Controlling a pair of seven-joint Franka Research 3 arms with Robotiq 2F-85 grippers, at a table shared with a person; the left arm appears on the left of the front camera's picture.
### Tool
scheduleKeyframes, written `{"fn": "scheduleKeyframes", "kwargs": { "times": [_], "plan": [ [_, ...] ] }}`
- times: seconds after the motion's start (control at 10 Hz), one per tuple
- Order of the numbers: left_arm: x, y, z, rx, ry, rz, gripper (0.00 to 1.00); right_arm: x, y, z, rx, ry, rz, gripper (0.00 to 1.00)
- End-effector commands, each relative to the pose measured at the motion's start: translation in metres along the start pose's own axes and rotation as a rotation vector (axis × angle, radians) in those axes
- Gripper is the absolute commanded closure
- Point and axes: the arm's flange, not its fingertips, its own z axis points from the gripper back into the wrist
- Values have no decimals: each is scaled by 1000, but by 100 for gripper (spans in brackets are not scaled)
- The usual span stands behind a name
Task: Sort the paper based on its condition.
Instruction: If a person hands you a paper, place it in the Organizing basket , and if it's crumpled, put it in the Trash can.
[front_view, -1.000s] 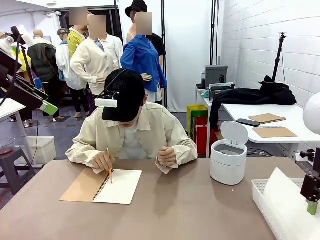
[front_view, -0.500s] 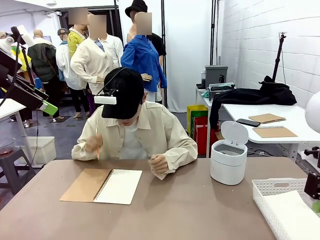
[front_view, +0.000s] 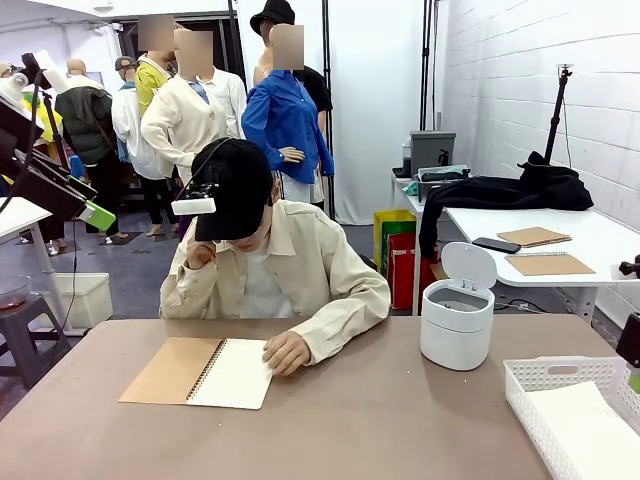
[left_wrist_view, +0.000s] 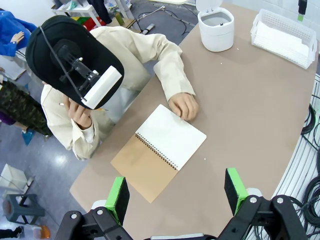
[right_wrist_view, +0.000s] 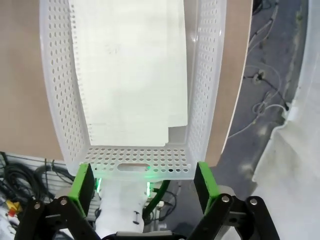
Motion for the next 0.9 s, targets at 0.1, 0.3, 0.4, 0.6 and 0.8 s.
{"fn": "scheduleKeyframes", "kwargs": {
  "times": [0.1, 0.3, 0.4, 0.6, 0.8],
  "plan": [
    [0, 1, 0, 1, 0, 1, 0, 6, -2, -14, -3, 48, -27, 0],
    [0, 1, 0, 1, 0, 1, 0, 5, -1, -12, 4, 37, -8, 0],
    [0, 1, 0, 1, 0, 1, 0, -1, 27, 2, -40, -78, 169, 0],
    [0, 1, 0, 1, 0, 1, 0, -16, 61, 41, -104, -233, 318, 0],
    [0, 1, 0, 1, 0, 1, 0, -20, 100, 78, -138, -309, 474, 0]
  ]
}}
